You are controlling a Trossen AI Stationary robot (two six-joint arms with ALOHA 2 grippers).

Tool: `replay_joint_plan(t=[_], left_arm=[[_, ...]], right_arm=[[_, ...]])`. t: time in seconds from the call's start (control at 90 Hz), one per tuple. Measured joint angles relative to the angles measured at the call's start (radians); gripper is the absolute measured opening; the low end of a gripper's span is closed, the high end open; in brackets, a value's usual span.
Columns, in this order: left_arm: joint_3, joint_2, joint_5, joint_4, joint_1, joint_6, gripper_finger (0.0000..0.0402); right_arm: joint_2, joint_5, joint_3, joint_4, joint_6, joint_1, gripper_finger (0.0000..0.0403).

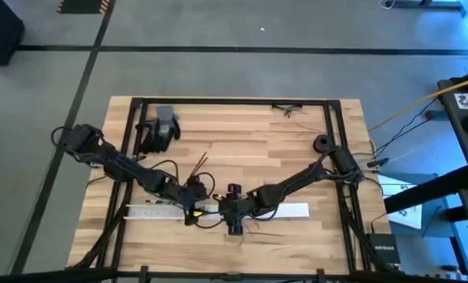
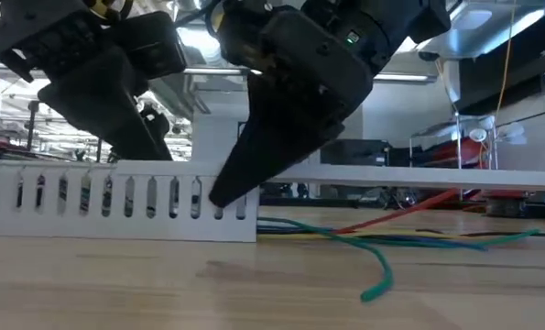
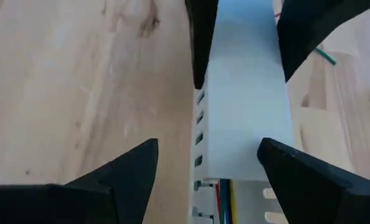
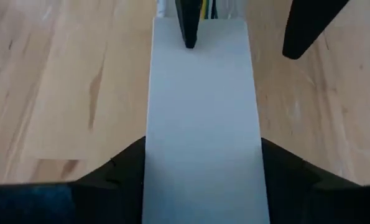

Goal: Ziptie cables
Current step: Close the white cable duct

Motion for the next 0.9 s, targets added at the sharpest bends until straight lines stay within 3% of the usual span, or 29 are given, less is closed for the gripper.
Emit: replay_joint_plan(t=[0.167, 0.344, 0.589, 0.9], left_arm=[[0.031, -0.108, -0.009, -0.086, -0.001, 0.047, 0.0279], [0.057, -0.210, -0.019, -0.245, -0.047, 0.000, 0.0279], [-0.001, -0.169, -0.077, -0.297, -0.125, -0.117, 0.0279], [-0.050, -0.082, -0.080, -0.145, -0.133, -0.086, 0.0276]], right_arm=[[0.000, 0.016, 0.004, -0.020, 0.000, -0.002, 0.0227], [-0.002, 0.022, 0.005, -0.030, 0.001, -0.002, 0.0227], [-0.004, 0.022, 0.005, -0.036, -0.001, -0.002, 0.0227], [-0.006, 0.020, 0.006, -0.040, -0.005, -0.011, 0.0227]])
